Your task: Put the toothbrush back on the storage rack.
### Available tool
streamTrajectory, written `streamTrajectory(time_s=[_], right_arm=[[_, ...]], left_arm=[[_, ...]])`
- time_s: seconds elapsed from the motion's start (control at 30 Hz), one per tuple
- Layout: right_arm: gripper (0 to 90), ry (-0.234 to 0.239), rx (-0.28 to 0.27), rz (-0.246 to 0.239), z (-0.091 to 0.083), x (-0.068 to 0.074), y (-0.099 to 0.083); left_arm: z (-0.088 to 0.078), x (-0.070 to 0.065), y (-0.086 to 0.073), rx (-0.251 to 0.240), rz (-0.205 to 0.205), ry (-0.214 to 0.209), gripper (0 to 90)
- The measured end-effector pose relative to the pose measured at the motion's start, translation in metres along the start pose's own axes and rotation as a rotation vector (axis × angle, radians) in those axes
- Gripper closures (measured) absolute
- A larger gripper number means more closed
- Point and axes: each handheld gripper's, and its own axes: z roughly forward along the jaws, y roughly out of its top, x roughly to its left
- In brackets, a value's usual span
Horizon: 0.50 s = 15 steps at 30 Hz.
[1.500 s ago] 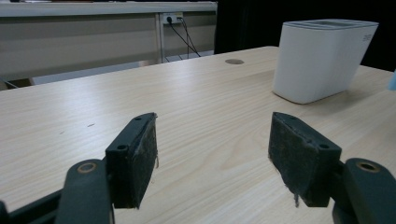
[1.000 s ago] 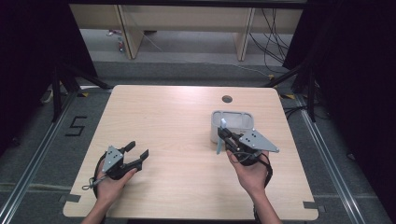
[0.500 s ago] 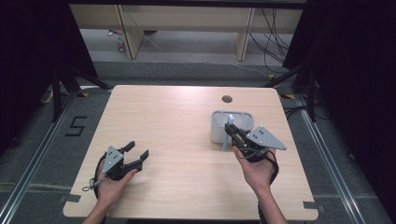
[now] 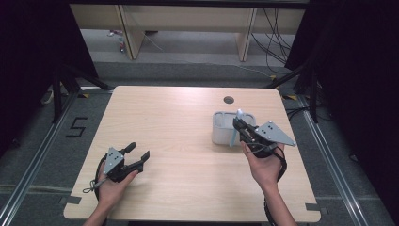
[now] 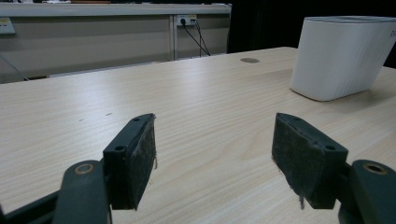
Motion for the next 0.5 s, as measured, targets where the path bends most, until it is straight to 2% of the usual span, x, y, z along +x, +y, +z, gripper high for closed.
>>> streamTrajectory(time_s=[0.07, 0.1, 0.13, 0.17, 0.27, 0.33, 0.4, 0.5], right_arm=[[83.8, 0.008, -0.004, 0.016, 0.001, -0.001, 0.001], [83.8, -0.010, 0.006, -0.004, -0.001, -0.004, 0.002], [83.8, -0.003, 0.014, 0.018, -0.001, -0.003, 0.002], [83.8, -0.020, 0.000, 0.003, -0.001, -0.005, 0.002], [83.8, -0.025, 0.003, -0.005, -0.001, -0.007, 0.003], [83.8, -0.021, 0.011, 0.014, 0.000, -0.008, 0.004], [83.8, -0.038, -0.001, -0.004, -0.001, -0.010, 0.006], [83.8, -0.038, 0.001, -0.001, -0.001, -0.012, 0.008]], left_arm=[[0.000, 0.000, 0.000, 0.001, 0.000, 0.001, 30.1], [0.000, 0.000, 0.000, 0.001, 0.000, 0.000, 30.2], [-0.002, 0.000, 0.001, 0.024, 0.003, 0.008, 30.2], [-0.001, 0.000, 0.001, 0.020, 0.002, 0.007, 30.2], [-0.002, 0.000, 0.001, 0.020, 0.002, 0.008, 30.2], [-0.001, 0.000, 0.001, 0.020, 0.001, 0.008, 30.2], [-0.001, 0.000, 0.001, 0.021, 0.000, 0.011, 30.1], [-0.001, 0.000, 0.001, 0.022, 0.000, 0.013, 29.9]])
